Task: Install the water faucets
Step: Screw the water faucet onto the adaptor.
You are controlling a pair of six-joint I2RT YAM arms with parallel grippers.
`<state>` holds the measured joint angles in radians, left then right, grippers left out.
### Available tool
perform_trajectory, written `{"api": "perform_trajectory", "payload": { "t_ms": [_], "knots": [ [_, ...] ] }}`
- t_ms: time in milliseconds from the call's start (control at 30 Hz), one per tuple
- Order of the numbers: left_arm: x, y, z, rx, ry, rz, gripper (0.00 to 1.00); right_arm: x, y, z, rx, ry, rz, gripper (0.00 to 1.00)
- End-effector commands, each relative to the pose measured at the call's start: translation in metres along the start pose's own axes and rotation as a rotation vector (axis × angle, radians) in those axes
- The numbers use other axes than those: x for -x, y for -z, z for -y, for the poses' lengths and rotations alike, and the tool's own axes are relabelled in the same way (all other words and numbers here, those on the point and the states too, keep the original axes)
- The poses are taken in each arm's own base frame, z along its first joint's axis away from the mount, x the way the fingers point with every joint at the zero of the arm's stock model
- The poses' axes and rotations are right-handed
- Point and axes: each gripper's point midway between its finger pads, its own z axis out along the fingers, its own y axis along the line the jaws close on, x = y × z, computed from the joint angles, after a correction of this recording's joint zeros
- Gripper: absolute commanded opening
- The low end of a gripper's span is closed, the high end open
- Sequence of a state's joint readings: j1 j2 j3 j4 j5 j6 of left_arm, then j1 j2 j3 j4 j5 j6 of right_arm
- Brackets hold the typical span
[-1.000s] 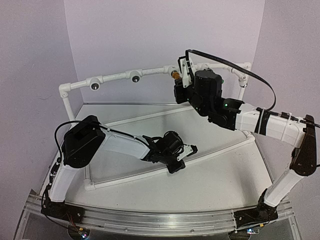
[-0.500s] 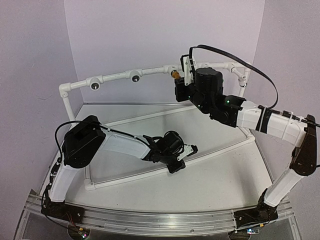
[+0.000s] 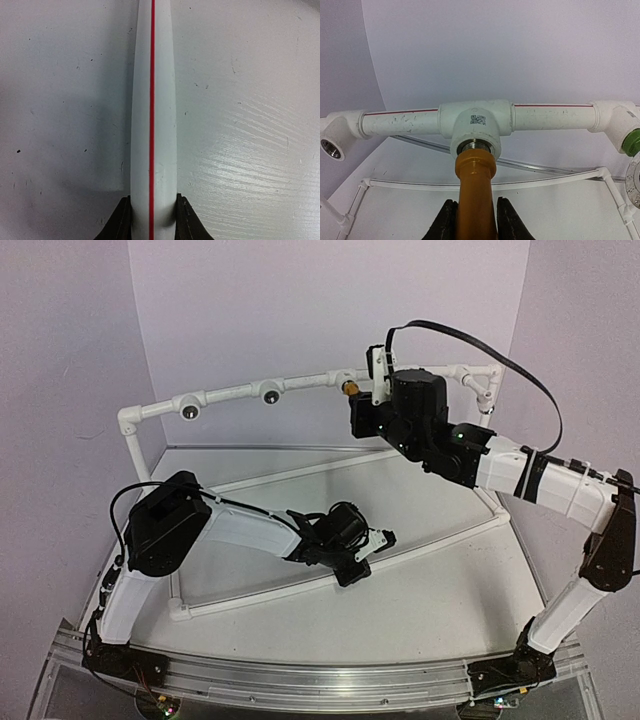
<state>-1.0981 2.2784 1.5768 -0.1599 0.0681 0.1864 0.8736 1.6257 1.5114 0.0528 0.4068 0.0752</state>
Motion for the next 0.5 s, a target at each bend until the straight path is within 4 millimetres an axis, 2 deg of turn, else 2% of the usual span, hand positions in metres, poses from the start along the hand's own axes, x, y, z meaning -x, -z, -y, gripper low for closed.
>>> {"api": "perform_trajectory", "payload": {
  "t_ms": [0, 167, 467],
  "knots": [
    [-0.0693, -0.0306, 0.0601, -0.158, -0.080, -0.191, 0.00, 0.0628, 0.0053, -0.0113, 0.092, -0.162, 0.178, 0.00],
    [-0.0691, -0.0304, 0.0613, -0.159, -0.081, -0.192, 0.00, 0.0567, 0.0020, -0.0086, 0.091, -0.207, 0.168, 0.00],
    [-0.0690, -0.0310, 0.0633, -0.163, -0.084, -0.193, 0.00, 0.0640, 0.0026, -0.0084, 0.122, -0.311, 0.197, 0.00]
  ]
}}
